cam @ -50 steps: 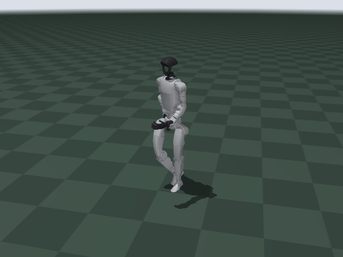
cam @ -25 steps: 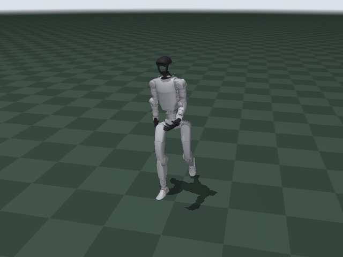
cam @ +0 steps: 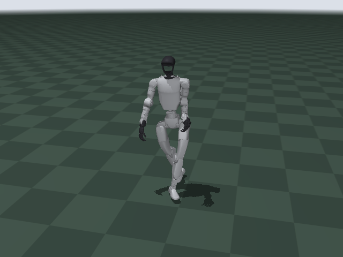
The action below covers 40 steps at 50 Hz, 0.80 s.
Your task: Walk run
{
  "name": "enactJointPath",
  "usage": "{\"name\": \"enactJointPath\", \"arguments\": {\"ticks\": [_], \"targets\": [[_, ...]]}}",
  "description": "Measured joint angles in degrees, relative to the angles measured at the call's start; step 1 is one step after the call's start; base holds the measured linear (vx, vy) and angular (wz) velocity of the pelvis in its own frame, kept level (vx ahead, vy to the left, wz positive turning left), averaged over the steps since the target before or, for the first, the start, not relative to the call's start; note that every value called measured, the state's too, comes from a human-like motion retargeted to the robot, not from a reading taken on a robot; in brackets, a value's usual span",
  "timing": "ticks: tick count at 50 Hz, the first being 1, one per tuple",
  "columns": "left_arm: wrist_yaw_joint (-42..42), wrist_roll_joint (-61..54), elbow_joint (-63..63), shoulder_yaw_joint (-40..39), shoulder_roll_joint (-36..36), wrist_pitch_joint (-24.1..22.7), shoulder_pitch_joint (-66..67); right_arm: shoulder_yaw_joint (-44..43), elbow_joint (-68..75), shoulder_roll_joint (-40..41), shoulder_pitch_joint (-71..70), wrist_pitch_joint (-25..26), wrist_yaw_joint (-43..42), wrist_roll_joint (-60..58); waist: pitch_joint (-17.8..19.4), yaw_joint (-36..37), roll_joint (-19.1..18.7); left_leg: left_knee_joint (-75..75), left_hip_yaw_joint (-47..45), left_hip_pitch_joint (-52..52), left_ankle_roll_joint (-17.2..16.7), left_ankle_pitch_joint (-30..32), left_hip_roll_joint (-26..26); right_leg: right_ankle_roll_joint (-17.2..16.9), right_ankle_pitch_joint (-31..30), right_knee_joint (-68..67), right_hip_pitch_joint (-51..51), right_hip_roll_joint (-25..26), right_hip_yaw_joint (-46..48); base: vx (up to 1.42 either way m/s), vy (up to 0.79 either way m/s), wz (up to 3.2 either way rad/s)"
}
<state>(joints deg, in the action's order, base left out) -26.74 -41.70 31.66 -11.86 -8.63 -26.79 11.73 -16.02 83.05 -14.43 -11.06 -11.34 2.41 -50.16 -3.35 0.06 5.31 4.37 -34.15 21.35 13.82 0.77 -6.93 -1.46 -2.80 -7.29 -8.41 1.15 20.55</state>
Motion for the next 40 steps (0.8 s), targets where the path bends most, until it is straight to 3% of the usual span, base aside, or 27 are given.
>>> {"name": "enactJointPath", "arguments": {"ticks": [3, 5, 7, 8, 10, 15, 20, 23, 25, 27, 31, 32, 34, 35, 37, 38, 40], "targets": [[0.64, -1.37, 0.78, -1.36, 0.72, 0.30, 0.73, -0.56, 3.03, 2.00, 3.67, 2.30, -1.82, -4.01, -1.57, -0.13, 0.21, 3.49, 10.07, -0.25, 1.18, -3.43, -0.19, -3.79, -17.84, -7.64, 0.81, -0.66, -0.27, 1.05, -0.04, 0.02], [0.62, -2.12, 1.35, -1.92, 1.98, 1.08, 0.28, -0.08, 5.41, 3.00, 6.24, 4.15, -3.35, -5.54, -1.46, -3.06, -1.88, 6.87, 14.32, -1.37, 1.18, -6.08, 1.08, -5.00, -27.20, -18.03, 5.40, 3.52, -6.06, 1.09, 0.02, 1.09], [0.37, -1.95, 1.73, -1.22, 3.39, 1.24, -0.74, 0.23, 8.18, 2.68, 8.20, 5.91, -3.73, -6.16, -0.41, -4.61, -2.27, 7.66, 11.52, -6.17, 1.18, -8.28, 0.82, -3.84, -27.20, -35.22, 11.52, 2.77, -7.50, 1.09, 0.05, 1.05], [0.33, -1.57, 1.75, -0.63, 4.09, 1.14, -1.37, 0.12, 9.29, 2.64, 9.15, 6.78, -3.55, -6.61, -0.88, -4.69, -4.47, 6.42, 12.99, -7.49, 1.18, -8.56, 1.94, -3.56, -27.20, -36.24, 13.47, 4.22, -7.04, 0.79, 0.14, 0.67], [0.33, -0.76, 1.85, 0.44, 5.08, 1.15, -2.84, -0.37, 10.68, 2.67, 11.18, 8.61, -3.27, -7.69, -1.52, -4.24, -7.84, 5.59, 15.46, -9.04, 0.50, -9.24, 3.80, -2.02, -21.71, -37.98, 17.55, 6.26, -7.59, 0.82, 0.12, 0.53], [0.07, 0.35, 0.43, 4.07, 6.82, 0.30, -6.43, -3.83, 10.37, 4.56, 17.43, 9.88, -6.50, -7.29, -1.49, -9.80, -11.66, 4.29, 22.44, -14.12, -0.57, -10.73, 3.29, 1.60, -6.13, -36.22, 28.33, 1.55, -7.01, 0.74, 0.04, 1.67], [-0.83, 0.74, -0.73, 5.40, 7.50, 1.09, -9.46, -5.64, 11.66, 6.40, 21.47, 10.46, -6.87, -4.38, -0.73, -14.23, -9.37, 3.55, 28.83, -20.31, -0.95, -13.15, -1.42, -3.53, -4.75, -14.97, 32.72, -6.69, -9.47, 0.81, -0.10, 1.63], [-0.82, 0.52, -0.49, 5.81, 7.69, 1.16, -10.43, -5.72, 13.86, 6.70, 22.03, 11.38, -6.06, -4.58, 0.63, -15.90, -7.28, 3.35, 32.61, -25.53, -1.84, -14.62, -3.45, -5.44, -1.60, -3.69, 34.58, -7.10, -18.96, 0.82, -0.19, 1.32], [-0.64, 0.31, -0.20, 6.07, 7.37, 1.07, -10.34, -5.50, 14.35, 6.51, 22.43, 12.14, -5.45, -5.55, 1.38, -16.35, -6.60, 3.08, 35.06, -28.96, -2.84, -15.17, -3.88, -9.16, 1.12, 2.25, 35.02, -6.49, -27.68, 0.91, -0.22, 1.00], [-0.53, 0.23, 0.16, 6.25, 6.92, 1.15, -9.73, -5.42, 14.35, 6.12, 22.76, 12.89, -5.08, -6.99, 1.74, -16.48, -6.75, 3.53, 36.99, -31.35, -4.00, -14.95, -3.43, -10.95, 1.01, 4.75, 34.78, -7.79, -26.01, 1.10, -0.31, 0.90], [-1.58, 0.13, 1.28, 5.94, 6.03, 1.74, -7.06, -6.13, 13.92, 5.17, 22.53, 14.33, -5.77, -8.94, -0.08, -16.84, -6.34, 7.78, 40.10, -32.64, -8.66, -8.80, -3.23, -10.65, -4.38, 0.16, 33.51, -9.19, -17.39, 0.89, -0.30, 0.99], [-2.08, 0.08, 1.66, 5.94, 5.86, 2.06, -5.94, -6.46, 13.86, 5.04, 22.51, 14.47, -6.09, -8.73, -0.72, -17.33, -6.46, 9.93, 41.15, -32.34, -10.56, -4.95, -2.74, -10.09, -5.67, -0.94, 32.86, -9.06, -16.76, 0.83, -0.35, 1.48], [-3.11, 0.19, 2.73, 5.87, 5.29, 3.05, -3.69, -7.42, 13.94, 4.63, 22.23, 14.45, -6.06, -7.53, -1.55, -17.24, -7.36, 16.97, 42.60, -30.08, -15.67, 6.56, -1.44, -6.10, -2.13, -3.85, 31.30, -5.63, -24.32, 0.91, -0.39, 1.27], [-3.36, 0.36, 3.35, 5.91, 4.80, 3.57, -2.76, -7.97, 14.00, 4.29, 21.89, 14.29, -5.68, -6.70, -1.65, -16.89, -7.60, 21.78, 43.25, -28.30, -18.83, 12.77, -1.41, -3.77, -0.41, -4.99, 30.28, -5.35, -22.83, 0.98, -0.38, 1.14], [-2.34, 0.83, 3.83, 6.22, 3.93, 3.40, -1.81, -8.09, 13.71, 3.28, 20.11, 13.97, -4.19, -4.72, -1.86, -16.69, -6.32, 34.28, 39.49, -22.35, -23.73, 20.06, -1.14, -2.36, 0.91, -4.23, 27.14, -7.61, -18.89, 0.88, -0.34, 1.20], [-2.08, 1.15, 3.69, 6.41, 3.75, 3.06, -1.48, -7.93, 13.33, 2.79, 19.07, 13.97, -3.71, -3.84, -2.23, -16.60, -5.49, 39.42, 35.58, -19.30, -23.89, 23.16, 0.39, -1.97, 1.21, -3.30, 25.44, -9.76, -14.10, 0.65, -0.26, 1.31], [-2.34, 2.11, 3.23, 6.20, 3.58, 2.65, -1.00, -7.10, 12.29, 1.64, 16.72, 13.96, -3.63, -3.33, -2.70, -16.32, -4.49, 45.90, 30.96, -14.24, -20.69, 21.31, 2.66, -0.86, 2.79, -2.83, 23.03, -9.56, -13.49, 0.73, -0.27, 1.26]]}}
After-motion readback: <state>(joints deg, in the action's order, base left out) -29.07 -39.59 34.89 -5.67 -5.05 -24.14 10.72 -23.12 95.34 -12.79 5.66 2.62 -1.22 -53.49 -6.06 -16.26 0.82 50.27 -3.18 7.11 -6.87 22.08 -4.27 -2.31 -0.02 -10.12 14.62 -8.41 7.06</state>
